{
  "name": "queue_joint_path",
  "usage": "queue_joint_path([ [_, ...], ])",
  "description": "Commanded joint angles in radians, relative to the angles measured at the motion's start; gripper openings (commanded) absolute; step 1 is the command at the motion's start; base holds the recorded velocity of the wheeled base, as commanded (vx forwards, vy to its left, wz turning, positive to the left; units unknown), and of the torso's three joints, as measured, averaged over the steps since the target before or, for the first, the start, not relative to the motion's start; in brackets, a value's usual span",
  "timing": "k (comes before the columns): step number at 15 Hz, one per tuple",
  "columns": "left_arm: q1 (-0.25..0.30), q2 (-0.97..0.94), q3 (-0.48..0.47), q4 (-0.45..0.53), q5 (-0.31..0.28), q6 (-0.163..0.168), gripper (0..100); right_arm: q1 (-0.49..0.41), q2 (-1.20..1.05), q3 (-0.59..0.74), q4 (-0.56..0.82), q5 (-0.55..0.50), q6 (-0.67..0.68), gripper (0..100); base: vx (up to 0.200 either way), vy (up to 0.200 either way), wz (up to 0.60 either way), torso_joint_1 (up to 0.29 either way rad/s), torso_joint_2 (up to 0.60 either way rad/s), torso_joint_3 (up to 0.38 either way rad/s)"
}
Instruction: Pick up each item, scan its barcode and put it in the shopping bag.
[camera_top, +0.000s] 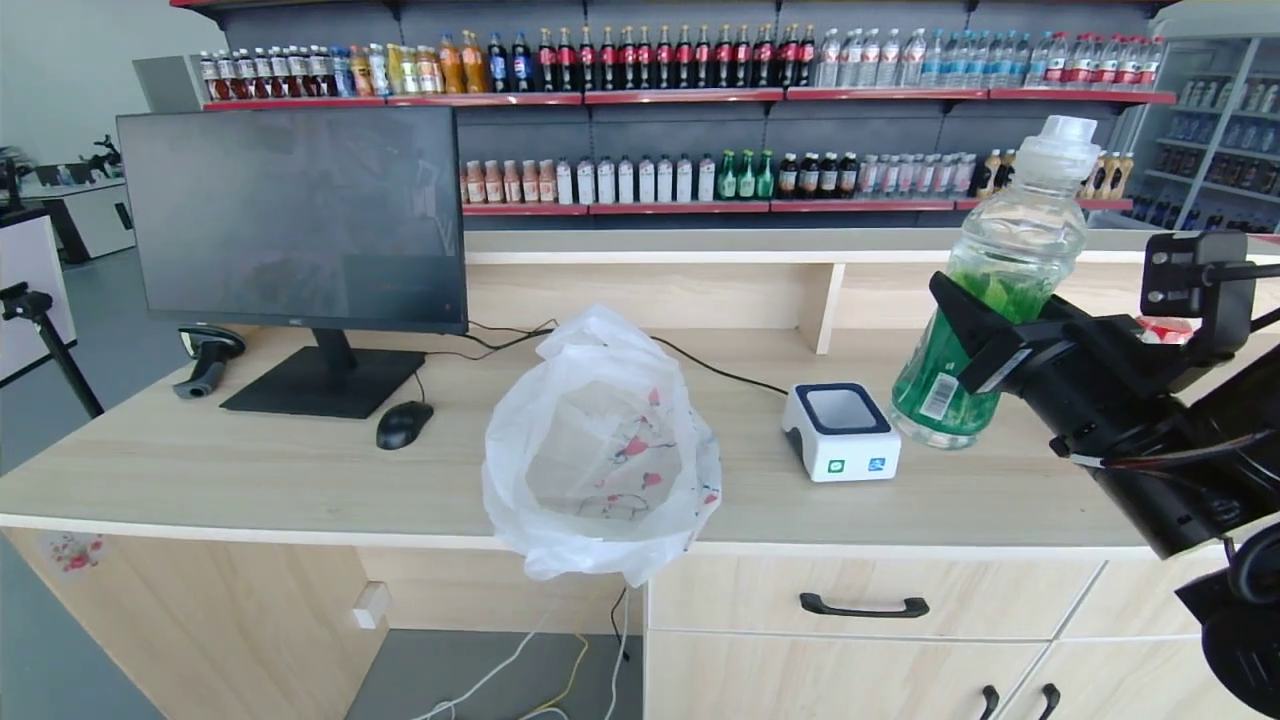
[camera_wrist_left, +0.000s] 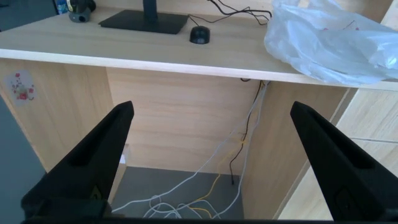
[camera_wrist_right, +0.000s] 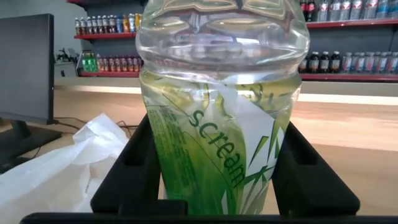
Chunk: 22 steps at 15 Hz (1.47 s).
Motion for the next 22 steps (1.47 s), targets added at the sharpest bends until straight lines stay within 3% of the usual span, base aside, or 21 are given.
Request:
queue_joint_path([
  [1, 0.000, 0.000, 0.000, 0.000, 0.000, -0.001, 100, 0.000, 0.004, 0.001, 0.000, 0.000, -0.001, 0, 0.000, 0.200, 0.00, 0.007, 0.01, -0.007],
  [8, 0.000, 0.000, 0.000, 0.000, 0.000, -0.003, 100, 0.005, -0.005, 0.006, 0.000, 0.000, -0.001, 0, 0.000, 0.200, 0.00, 0.004, 0.00, 0.004],
  [12, 0.000, 0.000, 0.000, 0.000, 0.000, -0.001, 100, 0.031, -0.003, 0.015, 0.000, 0.000, -0.002, 0, 0.000, 0.000, 0.00, 0.000, 0.00, 0.000],
  [16, 0.000, 0.000, 0.000, 0.000, 0.000, -0.001, 100, 0.137, -0.002, 0.026, 0.000, 0.000, -0.007, 0, 0.000, 0.000, 0.00, 0.000, 0.00, 0.000],
  [22, 0.000, 0.000, 0.000, 0.000, 0.002, -0.003, 100, 0.143, 0.003, 0.026, 0.000, 0.000, -0.007, 0, 0.200, 0.000, 0.00, 0.003, 0.00, 0.001],
])
